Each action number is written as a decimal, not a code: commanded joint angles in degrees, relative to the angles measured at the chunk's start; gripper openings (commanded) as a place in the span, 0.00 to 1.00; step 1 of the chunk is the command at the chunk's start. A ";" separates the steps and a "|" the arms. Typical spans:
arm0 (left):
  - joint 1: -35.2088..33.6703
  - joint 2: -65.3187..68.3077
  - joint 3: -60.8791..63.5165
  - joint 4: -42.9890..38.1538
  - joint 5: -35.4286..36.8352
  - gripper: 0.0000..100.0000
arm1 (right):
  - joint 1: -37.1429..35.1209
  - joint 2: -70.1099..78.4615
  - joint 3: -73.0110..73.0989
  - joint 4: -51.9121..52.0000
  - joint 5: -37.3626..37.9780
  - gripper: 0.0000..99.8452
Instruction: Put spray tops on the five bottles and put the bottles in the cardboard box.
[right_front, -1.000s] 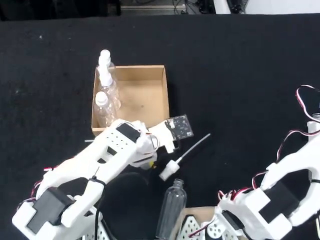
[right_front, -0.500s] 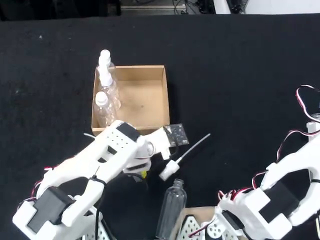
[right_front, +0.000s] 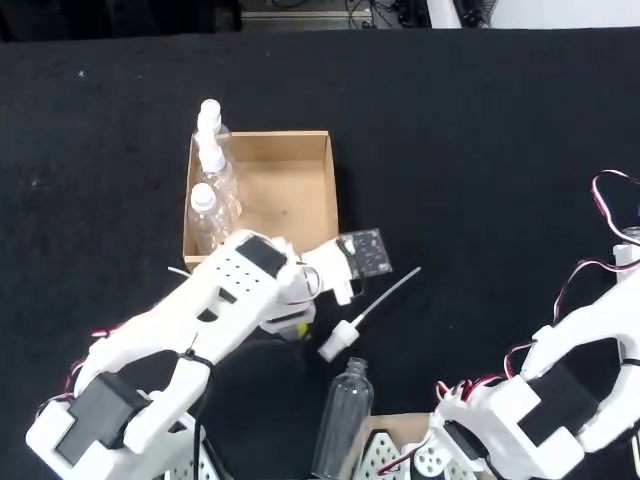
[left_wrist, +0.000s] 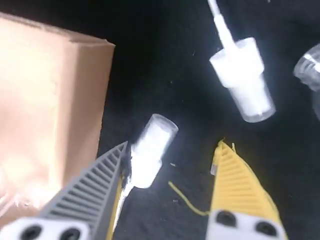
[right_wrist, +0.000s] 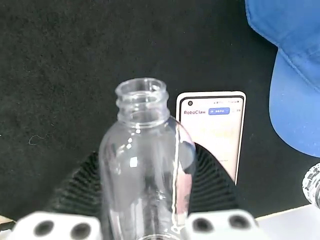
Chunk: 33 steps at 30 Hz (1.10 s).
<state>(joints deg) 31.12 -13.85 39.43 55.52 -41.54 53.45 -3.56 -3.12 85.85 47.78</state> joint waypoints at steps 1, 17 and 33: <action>-2.42 -0.44 2.33 -4.75 -6.86 0.25 | 1.14 -3.82 -0.48 -0.09 0.53 0.03; -6.73 -0.35 5.49 -4.84 -7.91 0.24 | 0.70 -3.91 -0.57 0.00 0.53 0.03; 1.19 -1.14 4.35 2.02 -2.81 0.20 | 1.14 -3.91 -0.66 0.00 0.53 0.03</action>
<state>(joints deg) 32.18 -13.85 48.04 55.16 -48.57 53.45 -3.56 -3.12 85.85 47.78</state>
